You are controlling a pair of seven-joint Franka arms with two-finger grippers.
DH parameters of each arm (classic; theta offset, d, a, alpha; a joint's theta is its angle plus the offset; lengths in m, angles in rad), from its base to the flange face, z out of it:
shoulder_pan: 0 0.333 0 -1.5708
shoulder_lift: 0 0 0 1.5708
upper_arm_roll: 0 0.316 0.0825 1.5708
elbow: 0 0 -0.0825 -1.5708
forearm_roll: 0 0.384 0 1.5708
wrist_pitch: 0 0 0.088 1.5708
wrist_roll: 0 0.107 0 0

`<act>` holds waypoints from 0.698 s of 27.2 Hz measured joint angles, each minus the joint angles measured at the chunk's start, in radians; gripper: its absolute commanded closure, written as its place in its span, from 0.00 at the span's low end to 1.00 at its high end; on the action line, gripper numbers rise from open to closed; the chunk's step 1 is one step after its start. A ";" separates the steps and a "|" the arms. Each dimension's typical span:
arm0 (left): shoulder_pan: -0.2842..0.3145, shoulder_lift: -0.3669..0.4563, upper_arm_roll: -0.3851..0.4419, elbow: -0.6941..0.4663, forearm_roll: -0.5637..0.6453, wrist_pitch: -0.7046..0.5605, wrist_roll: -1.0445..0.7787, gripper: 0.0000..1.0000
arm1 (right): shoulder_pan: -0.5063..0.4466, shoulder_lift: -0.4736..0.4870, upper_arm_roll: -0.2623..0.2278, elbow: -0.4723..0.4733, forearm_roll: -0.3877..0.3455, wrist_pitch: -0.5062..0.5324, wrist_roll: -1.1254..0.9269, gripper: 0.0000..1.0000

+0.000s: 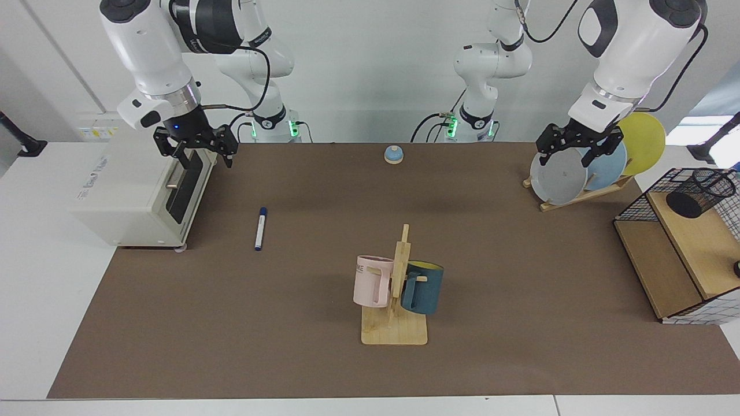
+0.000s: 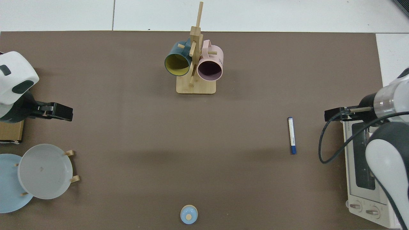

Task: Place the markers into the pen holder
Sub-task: 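Move the right gripper down over the blue-capped white marker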

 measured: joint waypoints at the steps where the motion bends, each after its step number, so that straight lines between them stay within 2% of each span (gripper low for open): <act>1: 0.000 0.000 0.000 0.000 0.000 0.000 0.000 0.00 | 0.006 0.002 0.000 -0.016 0.000 0.016 0.005 0.00; 9: 0.000 -0.002 0.000 0.000 0.000 0.000 0.000 0.00 | 0.043 0.079 0.005 -0.139 0.000 0.198 0.069 0.00; 19: 0.000 -0.015 0.003 0.000 0.000 -0.004 0.001 0.00 | 0.050 0.222 0.005 -0.232 0.000 0.409 0.153 0.00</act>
